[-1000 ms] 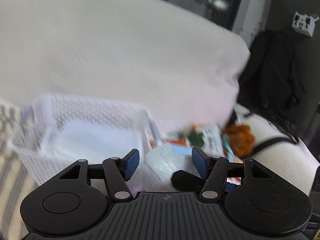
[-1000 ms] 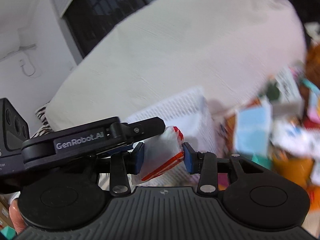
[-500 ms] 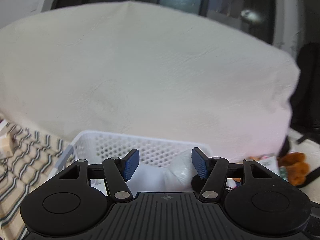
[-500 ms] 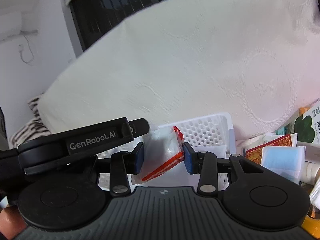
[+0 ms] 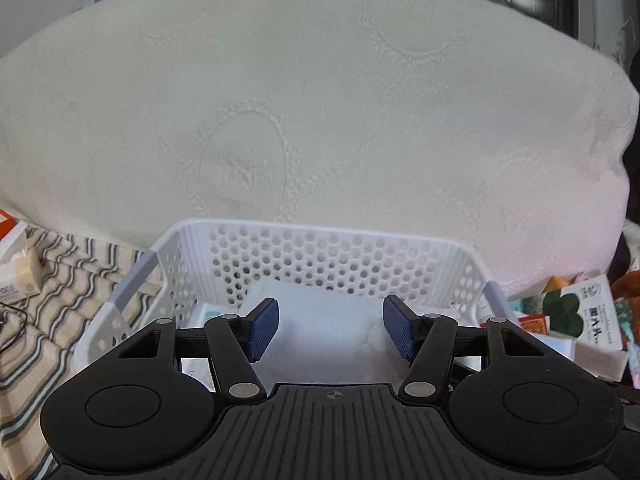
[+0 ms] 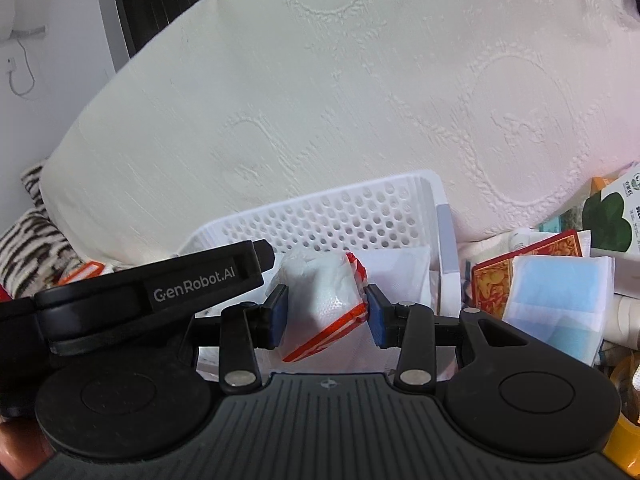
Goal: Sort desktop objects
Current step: 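Carry the packet into the basket and open the right gripper, then move the right gripper back to the pile toward the purple box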
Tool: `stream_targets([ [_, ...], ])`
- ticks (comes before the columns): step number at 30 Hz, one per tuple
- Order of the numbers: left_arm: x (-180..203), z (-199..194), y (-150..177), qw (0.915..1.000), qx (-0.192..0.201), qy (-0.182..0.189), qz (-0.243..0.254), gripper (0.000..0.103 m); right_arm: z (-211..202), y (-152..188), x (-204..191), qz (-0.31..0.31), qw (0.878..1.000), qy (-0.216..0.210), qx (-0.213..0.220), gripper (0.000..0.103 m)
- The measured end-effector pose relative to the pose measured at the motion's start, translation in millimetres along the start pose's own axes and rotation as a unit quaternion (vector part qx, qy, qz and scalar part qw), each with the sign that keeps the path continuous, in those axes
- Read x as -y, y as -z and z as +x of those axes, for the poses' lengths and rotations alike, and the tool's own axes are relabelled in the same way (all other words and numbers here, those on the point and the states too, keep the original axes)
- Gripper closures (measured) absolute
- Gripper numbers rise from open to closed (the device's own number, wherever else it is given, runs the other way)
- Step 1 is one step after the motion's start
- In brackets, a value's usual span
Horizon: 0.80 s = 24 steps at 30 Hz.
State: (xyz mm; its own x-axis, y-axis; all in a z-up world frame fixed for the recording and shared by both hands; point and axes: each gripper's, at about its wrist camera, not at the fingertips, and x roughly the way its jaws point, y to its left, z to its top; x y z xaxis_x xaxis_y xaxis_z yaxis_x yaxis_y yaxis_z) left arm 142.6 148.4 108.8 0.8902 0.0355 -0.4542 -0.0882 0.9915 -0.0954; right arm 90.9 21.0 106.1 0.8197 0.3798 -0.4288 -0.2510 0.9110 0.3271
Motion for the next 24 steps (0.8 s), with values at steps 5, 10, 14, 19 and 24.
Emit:
stream_targets([
  [5,-2.2,3.5,2.6,1.0,-0.007,-0.001,0.005,0.032,2.8,3.0,-1.8,-0.014,1.0,0.011,0.003,0.054],
  [10,-4.6,2.5,3.4,0.9999,-0.011,-0.001,0.003,0.024,1.5,5.8,-0.9,-0.02,1.0,0.016,0.014,0.051],
  [14,-9.9,4.6,3.5,0.9997,-0.016,-0.011,-0.014,0.011,-7.9,9.6,-4.2,-0.039,0.998,0.026,0.033,0.034],
  [19,-19.6,8.3,6.8,0.9979,-0.046,-0.002,-0.047,0.003,-27.3,12.0,2.2,-0.043,0.998,0.021,0.05,0.031],
  [24,-23.9,-4.4,14.3,0.9978,-0.044,-0.001,-0.05,0.0,-74.3,10.2,34.6,0.031,0.995,-0.015,0.091,0.027],
])
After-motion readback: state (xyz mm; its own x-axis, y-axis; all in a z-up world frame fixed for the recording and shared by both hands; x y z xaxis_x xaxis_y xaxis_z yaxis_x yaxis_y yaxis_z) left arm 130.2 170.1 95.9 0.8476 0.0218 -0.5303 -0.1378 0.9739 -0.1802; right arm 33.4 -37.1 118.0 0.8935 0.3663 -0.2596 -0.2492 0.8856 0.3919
